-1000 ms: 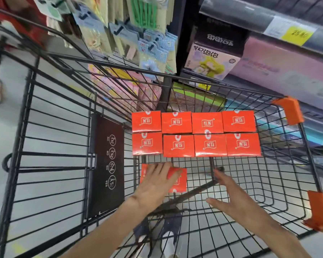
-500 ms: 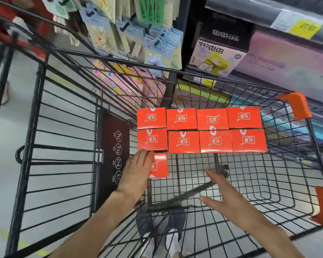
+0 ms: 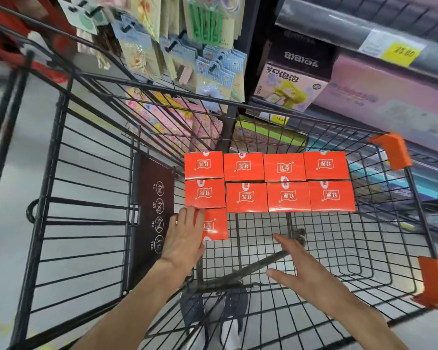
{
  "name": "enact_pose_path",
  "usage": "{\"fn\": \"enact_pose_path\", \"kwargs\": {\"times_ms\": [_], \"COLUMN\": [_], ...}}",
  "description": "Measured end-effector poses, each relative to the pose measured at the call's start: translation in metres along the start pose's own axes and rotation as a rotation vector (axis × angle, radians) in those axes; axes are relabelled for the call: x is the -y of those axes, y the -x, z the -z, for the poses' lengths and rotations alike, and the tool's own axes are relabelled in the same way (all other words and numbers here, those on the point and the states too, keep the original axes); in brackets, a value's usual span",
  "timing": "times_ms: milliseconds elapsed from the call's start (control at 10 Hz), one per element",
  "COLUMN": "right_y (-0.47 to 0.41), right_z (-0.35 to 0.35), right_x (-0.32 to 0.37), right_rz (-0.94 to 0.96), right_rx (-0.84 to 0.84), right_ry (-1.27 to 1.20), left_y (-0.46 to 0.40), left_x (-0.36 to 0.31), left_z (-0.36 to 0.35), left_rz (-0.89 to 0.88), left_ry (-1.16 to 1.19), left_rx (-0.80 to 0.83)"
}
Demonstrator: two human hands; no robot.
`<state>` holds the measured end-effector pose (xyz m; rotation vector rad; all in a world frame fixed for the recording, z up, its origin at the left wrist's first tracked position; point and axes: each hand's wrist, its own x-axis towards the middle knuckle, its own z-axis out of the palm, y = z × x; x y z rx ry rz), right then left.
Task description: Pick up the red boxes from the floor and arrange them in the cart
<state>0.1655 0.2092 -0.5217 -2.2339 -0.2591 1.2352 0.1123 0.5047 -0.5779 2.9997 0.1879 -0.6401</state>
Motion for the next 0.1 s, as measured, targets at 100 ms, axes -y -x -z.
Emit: {"fn": "enact_pose_path", "kwargs": {"times_ms": [100], "right_y": [0.0125], "right_z": [0.0130], "right_x": [0.0139], "right_rz": [0.015], "right_rx": [-0.022], "right_ry": [0.055], "left_y": [0.0124], "left_x": [-0.0012], "left_z": [0.0177], "left_rz": [-0.072], "left_ry": [0.024], "left_rx": [0.000]}}
